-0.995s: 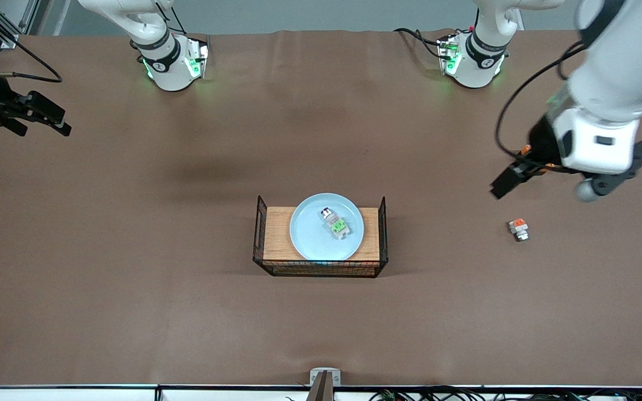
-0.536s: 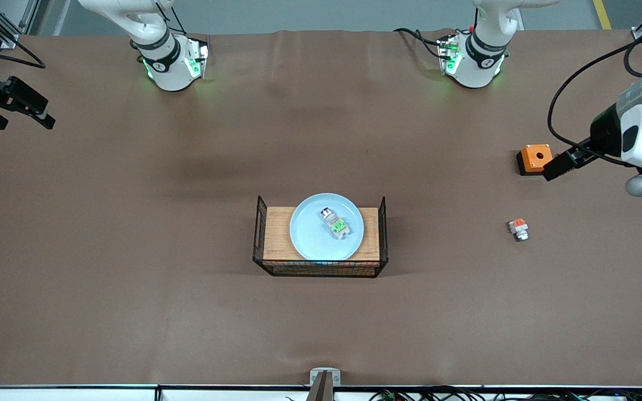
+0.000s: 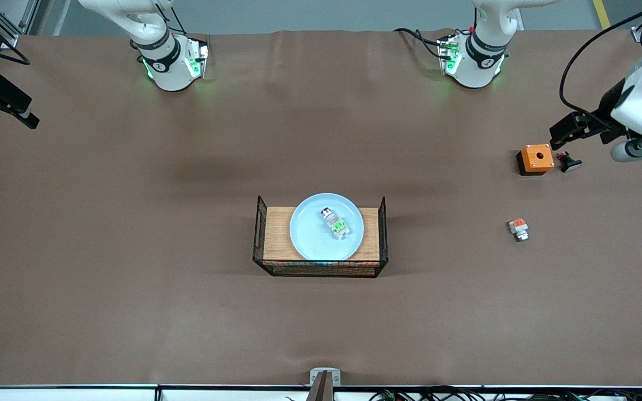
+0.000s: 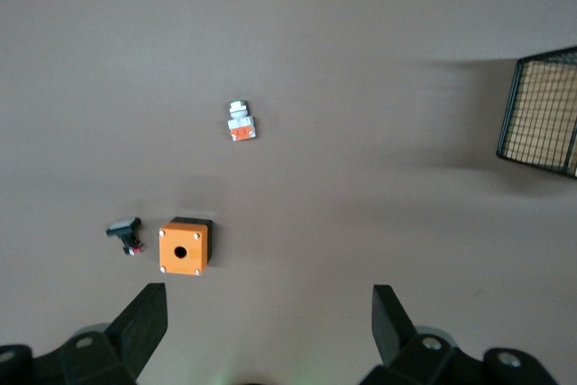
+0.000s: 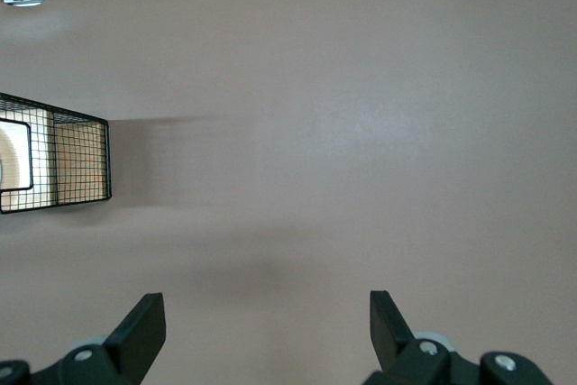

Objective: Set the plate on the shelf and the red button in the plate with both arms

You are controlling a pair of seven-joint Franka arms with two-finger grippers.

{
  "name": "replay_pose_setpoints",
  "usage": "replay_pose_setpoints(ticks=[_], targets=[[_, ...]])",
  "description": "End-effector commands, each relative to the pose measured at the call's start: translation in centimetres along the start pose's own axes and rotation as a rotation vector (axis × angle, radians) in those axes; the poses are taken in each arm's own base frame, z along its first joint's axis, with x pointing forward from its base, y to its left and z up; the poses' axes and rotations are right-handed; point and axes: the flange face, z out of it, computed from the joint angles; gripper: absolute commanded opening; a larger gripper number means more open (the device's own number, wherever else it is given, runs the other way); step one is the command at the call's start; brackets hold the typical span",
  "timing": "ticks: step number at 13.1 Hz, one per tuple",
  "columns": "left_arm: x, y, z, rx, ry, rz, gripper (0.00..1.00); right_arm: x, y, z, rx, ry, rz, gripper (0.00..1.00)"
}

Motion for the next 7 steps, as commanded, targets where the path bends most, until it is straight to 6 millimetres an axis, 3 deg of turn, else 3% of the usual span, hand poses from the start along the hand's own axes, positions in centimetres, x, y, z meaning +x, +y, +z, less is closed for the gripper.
replay_pose_setpoints(ticks=[1, 7], targets=[[-2.4, -0.2, -0.4, 0.019, 0.034, 0.043, 1.00, 2.3, 0.0, -0.7, -0.023, -0.024, -0.007, 1.00], [-1.8, -0.8, -2.3, 0.004, 0.055, 0.040, 1.00, 2.6, -0.1, -0.7, -0.085, -0.049, -0.021, 1.00]])
